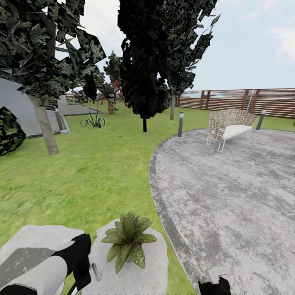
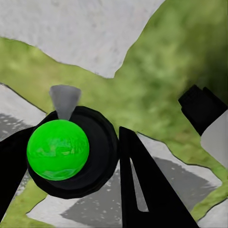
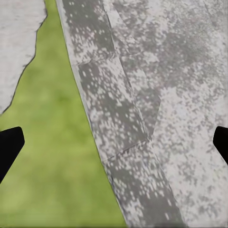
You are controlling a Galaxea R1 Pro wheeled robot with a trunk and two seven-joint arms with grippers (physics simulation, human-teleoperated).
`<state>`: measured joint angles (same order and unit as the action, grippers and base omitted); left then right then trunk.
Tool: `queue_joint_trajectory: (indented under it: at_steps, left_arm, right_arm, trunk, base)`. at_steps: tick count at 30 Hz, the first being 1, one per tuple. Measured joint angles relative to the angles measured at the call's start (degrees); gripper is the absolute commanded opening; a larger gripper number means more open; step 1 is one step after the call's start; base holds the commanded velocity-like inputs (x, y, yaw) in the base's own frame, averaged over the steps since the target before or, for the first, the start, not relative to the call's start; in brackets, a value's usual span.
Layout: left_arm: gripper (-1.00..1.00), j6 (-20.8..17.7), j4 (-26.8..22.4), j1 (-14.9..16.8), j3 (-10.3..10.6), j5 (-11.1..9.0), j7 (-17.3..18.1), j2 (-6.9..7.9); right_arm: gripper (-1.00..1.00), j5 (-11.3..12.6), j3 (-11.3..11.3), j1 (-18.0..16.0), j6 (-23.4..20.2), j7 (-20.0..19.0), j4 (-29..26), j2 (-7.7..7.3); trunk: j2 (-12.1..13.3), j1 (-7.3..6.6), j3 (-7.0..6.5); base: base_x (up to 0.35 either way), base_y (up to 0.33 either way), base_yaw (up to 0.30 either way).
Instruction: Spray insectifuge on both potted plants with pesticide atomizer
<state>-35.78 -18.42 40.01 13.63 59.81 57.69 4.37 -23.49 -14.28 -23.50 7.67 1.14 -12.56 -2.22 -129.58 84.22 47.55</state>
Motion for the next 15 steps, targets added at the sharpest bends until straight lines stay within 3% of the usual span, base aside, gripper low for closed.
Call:
queue_joint_trajectory:
  at_steps: [4, 7, 9, 11, 15]
  left_arm:
    - [-1.0, 0.09, -0.22, -1.51, -0.03, -2.65, -3.44, -0.8]
    - [-1.0, 0.04, -0.84, -1.75, -0.25, -8.78, -9.86, -1.01]
    - [-1.0, 0.06, -0.87, -1.82, -0.16, -11.45, -13.64, -1.5]
    - [-1.0, 0.06, -0.84, -1.86, -0.03, -12.12, -16.18, -1.99]
    - [-1.0, -0.12, -0.88, -1.87, -0.05, -12.26, -17.03, -2.07]
  right_arm:
    - [1.0, -0.04, 0.0, 0.0, 0.06, 0.06, 0.0, -0.07]
    - [1.0, -0.08, 0.0, 0.0, 0.07, 0.06, 0.03, -0.08]
    - [1.0, -0.09, 0.0, 0.0, 0.07, 0.06, 0.01, -0.09]
    - [1.0, -0.09, 0.0, 0.0, 0.07, 0.07, 0.0, -0.09]
    - [1.0, -0.09, 0.0, 0.0, 0.07, 0.06, 0.08, -0.07]
  trunk:
    - [0.0, -0.01, 0.0]
    - [0.0, -0.01, -0.01]
    - [0.0, -0.01, 0.0]
    - [0.0, -0.01, 0.0]
    - [0.0, -0.01, 0.0]
  base:
    - [-0.008, 0.003, -0.003]
    - [0.0, 0.0, 0.0]
    - [0.0, 0.0, 0.0]
    - [0.0, 0.0, 0.0]
    - [0.0, 0.0, 0.0]
